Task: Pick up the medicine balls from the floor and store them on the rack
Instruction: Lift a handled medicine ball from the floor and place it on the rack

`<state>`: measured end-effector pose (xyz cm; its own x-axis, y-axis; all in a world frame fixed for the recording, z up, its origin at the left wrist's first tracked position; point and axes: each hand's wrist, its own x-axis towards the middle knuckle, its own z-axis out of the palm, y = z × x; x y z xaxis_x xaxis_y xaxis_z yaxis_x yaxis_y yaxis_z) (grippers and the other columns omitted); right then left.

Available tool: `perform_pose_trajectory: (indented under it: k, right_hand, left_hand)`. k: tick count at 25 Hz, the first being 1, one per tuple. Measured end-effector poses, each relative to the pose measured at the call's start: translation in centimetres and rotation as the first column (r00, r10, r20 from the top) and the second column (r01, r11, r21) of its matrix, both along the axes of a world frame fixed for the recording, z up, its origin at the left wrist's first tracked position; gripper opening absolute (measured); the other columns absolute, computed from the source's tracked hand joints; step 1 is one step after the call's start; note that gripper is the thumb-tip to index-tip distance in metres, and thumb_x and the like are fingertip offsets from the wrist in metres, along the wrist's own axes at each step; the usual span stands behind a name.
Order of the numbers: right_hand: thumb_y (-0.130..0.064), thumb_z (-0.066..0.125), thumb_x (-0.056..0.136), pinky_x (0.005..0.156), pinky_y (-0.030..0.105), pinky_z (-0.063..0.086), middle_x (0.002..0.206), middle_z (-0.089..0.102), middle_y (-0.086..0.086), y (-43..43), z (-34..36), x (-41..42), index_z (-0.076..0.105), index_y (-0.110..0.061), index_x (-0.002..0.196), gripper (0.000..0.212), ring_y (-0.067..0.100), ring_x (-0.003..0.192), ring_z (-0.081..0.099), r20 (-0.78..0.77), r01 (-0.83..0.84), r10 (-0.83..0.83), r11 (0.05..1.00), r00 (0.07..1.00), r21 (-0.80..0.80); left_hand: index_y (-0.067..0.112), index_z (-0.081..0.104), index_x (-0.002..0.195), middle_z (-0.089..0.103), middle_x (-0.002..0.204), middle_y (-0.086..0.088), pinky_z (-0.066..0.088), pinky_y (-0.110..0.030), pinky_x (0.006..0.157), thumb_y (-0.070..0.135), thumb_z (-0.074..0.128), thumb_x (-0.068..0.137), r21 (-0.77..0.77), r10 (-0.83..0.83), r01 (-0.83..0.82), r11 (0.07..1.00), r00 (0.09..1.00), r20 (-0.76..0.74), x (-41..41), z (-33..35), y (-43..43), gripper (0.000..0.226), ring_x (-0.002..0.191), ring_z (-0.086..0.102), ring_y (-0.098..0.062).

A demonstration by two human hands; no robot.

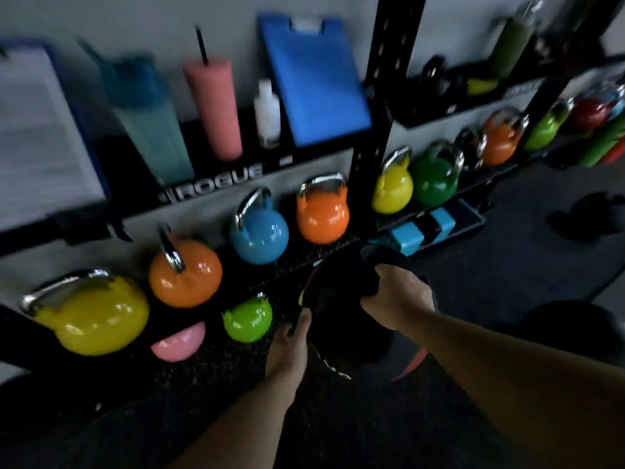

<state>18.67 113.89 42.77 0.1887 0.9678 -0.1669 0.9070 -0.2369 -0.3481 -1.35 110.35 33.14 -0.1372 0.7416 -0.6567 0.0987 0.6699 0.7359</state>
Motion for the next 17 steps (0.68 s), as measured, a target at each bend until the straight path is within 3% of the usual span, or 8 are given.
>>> perform_pose_trajectory:
  k: [2,3,5,7,9,10,14,17]
  right_hand:
    - [-0.041,0.064,0.075,0.068,0.031,0.041,0.086,0.063,-0.003,0.7,10.4,-0.6,0.048,-0.023,0.08,0.025,0.03,0.095,0.067,0.044,-0.08,0.074,0.987,0.996,0.139]
    - [-0.042,0.063,0.074,0.07,0.031,0.042,0.093,0.068,0.001,0.9,15.4,-1.2,0.049,-0.024,0.082,0.024,0.032,0.098,0.068,0.074,-0.132,0.119,0.969,0.99,0.207]
    - [-0.042,0.062,0.072,0.075,0.033,0.049,0.103,0.071,0.006,1.2,24.5,-2.7,0.052,-0.026,0.085,0.022,0.035,0.102,0.068,0.144,-0.257,0.222,0.919,0.964,0.298]
    - [-0.042,0.063,0.072,0.075,0.034,0.052,0.098,0.068,0.004,1.0,32.4,-4.1,0.056,-0.025,0.088,0.024,0.035,0.1,0.069,0.219,-0.364,0.302,0.865,0.928,0.346]
    - [-0.043,0.064,0.07,0.07,0.031,0.047,0.094,0.065,0.0,0.2,39.8,-5.7,0.059,-0.026,0.091,0.028,0.032,0.099,0.069,0.285,-0.443,0.351,0.804,0.892,0.397]
    - [-0.045,0.063,0.068,0.069,0.03,0.044,0.097,0.067,0.0,-0.1,43.2,-6.5,0.06,-0.026,0.092,0.031,0.031,0.099,0.068,0.308,-0.474,0.369,0.765,0.877,0.435]
    - [-0.045,0.062,0.064,0.071,0.029,0.041,0.105,0.072,0.004,-1.0,53.5,-10.5,0.059,-0.028,0.088,0.03,0.03,0.101,0.068,0.3,-0.513,0.424,0.594,0.854,0.62]
    - [-0.042,0.065,0.066,0.065,0.028,0.04,0.088,0.063,-0.003,-0.8,58.8,-14.1,0.053,-0.026,0.08,0.024,0.027,0.086,0.063,0.238,-0.499,0.483,0.534,0.842,0.683]
  left_hand:
    - [0.037,0.051,0.152,0.052,0.157,-0.002,0.053,-0.064,0.093,0.097,0.053,0.07,-0.102,0.115,-0.097,0.99,0.977,0.182,0.8,8.1,-0.2,0.102,0.128,0.056,-0.038]
    - [0.036,0.05,0.154,0.053,0.155,-0.004,0.053,-0.064,0.087,0.101,0.052,0.06,-0.115,0.159,-0.13,0.985,0.942,0.296,1.3,12.3,-0.6,0.114,0.121,0.057,-0.039]
    - [0.037,0.052,0.151,0.061,0.137,-0.006,0.056,-0.061,0.078,0.105,0.053,0.036,-0.082,0.244,-0.236,0.968,0.822,0.515,2.0,20.7,-1.0,0.133,0.107,0.061,-0.039]
    - [0.042,0.049,0.151,0.06,0.137,-0.005,0.057,-0.061,0.079,0.102,0.053,0.029,-0.015,0.287,-0.357,0.934,0.724,0.627,2.3,28.7,-1.3,0.136,0.115,0.061,-0.042]
    - [0.041,0.045,0.156,0.053,0.157,-0.007,0.057,-0.06,0.081,0.101,0.048,0.039,0.092,0.277,-0.441,0.893,0.698,0.661,1.5,36.4,-2.2,0.132,0.13,0.057,-0.042]
    - [0.04,0.045,0.157,0.053,0.16,-0.008,0.058,-0.056,0.077,0.102,0.043,0.046,0.175,0.246,-0.46,0.87,0.714,0.655,0.8,39.7,-2.5,0.127,0.128,0.059,-0.04]
    - [0.039,0.052,0.148,0.067,0.133,-0.004,0.061,-0.049,0.06,0.102,0.035,0.047,0.43,0.176,-0.487,0.76,0.791,0.586,-4.1,50.0,-2.7,0.12,0.092,0.065,-0.03]
    - [0.032,0.05,0.156,0.063,0.142,-0.011,0.06,-0.063,0.079,0.107,0.038,0.044,0.53,0.187,-0.489,0.693,0.832,0.522,-8.8,56.6,-2.6,0.135,0.11,0.065,-0.041]
